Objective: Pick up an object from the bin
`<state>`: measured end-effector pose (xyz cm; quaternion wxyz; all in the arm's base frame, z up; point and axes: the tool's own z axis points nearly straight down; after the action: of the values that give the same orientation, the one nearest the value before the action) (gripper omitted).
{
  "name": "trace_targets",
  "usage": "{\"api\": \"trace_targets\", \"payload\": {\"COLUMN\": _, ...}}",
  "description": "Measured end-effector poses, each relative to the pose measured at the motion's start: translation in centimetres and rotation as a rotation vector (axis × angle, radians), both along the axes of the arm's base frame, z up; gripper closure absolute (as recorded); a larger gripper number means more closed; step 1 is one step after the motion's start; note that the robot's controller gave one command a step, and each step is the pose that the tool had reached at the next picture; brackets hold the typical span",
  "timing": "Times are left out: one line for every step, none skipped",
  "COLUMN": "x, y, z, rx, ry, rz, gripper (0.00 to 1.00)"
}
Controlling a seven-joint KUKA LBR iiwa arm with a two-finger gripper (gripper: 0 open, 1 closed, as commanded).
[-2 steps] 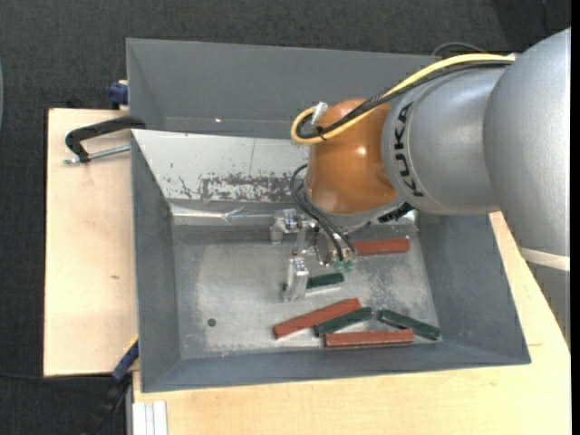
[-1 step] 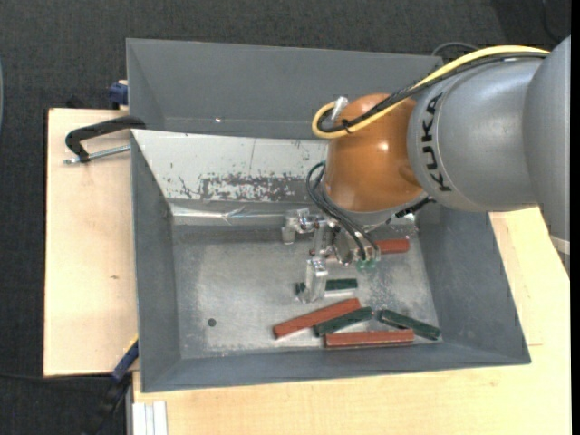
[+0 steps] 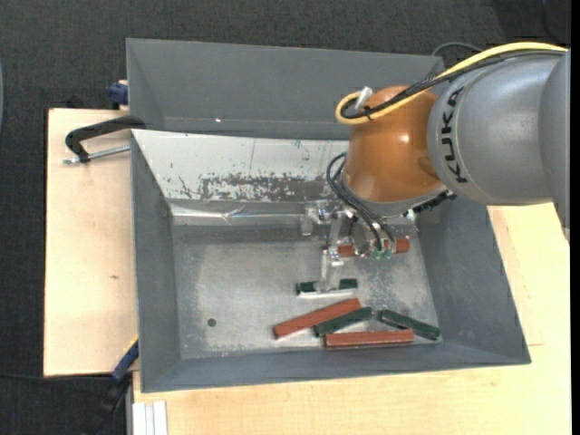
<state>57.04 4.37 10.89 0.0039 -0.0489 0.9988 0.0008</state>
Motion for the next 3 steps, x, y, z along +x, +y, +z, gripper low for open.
{"api": "trace_targets", "payload": {"x": -2.1, "y": -2.0, "z": -3.8, "rx": -0.001, "ry": 0.006, "rz": 0.119, "gripper": 0.00}}
{"api": "trace_targets", "payload": {"x": -3.3, "y": -1.7, "z": -3.8, "rx": -0.002, "ry": 0.007, "rz": 0.190, "gripper": 1.00}}
{"api": "trace_targets", "payload": {"x": -3.3, "y": -1.7, "z": -3.8, "rx": -0.002, "ry": 0.007, "rz": 0.189, "gripper": 1.00}}
